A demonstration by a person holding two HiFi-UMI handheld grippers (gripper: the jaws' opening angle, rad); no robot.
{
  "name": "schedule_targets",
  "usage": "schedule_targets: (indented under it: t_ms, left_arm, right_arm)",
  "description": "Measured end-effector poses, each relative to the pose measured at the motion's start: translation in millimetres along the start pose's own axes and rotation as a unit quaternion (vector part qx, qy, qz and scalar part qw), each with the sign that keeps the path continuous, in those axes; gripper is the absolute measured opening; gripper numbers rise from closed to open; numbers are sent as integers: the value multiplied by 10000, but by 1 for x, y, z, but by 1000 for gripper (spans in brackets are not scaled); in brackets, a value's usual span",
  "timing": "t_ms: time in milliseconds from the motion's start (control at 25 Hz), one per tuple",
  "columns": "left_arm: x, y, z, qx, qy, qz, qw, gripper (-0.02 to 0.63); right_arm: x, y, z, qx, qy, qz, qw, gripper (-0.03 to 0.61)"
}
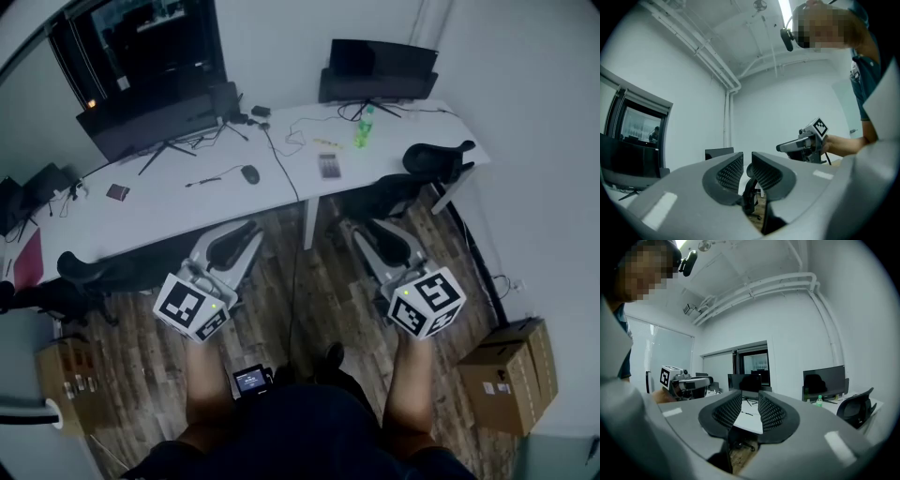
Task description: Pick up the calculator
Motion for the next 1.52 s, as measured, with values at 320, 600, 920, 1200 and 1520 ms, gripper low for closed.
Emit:
schedule_targets:
  t_ms: [320,600,920,1200,1520]
  left_arm:
    - [-8,-44,-3,327,19,-11,9995,55]
    - [-10,-80,2,601,-92,-83,9981,55]
    - [-8,-121,12,842,-240,-195,9960,55]
    - [-9,-155,23,698,-336,-278,9966,55]
    - [-15,-196,10,380,-329,-290,9983,55]
  right_arm:
    - [1,-18,59,291,12,-2,9996,95]
    - [2,-28,107,581,9,106,9983,95]
    - [-3,-22,153,785,-108,223,9966,95]
    - [-10,-7,183,662,-220,267,9972,95]
    - [-17,-6,211,401,-270,235,9986,95]
Point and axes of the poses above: the fingertips, and each gripper's own axes: y backward along the fingers, z to its right, x out of its top, the point moved 5 cm from there along y, backward along the fingers, and after that the axes turned 6 degrees about y, right-handed, at the moved point
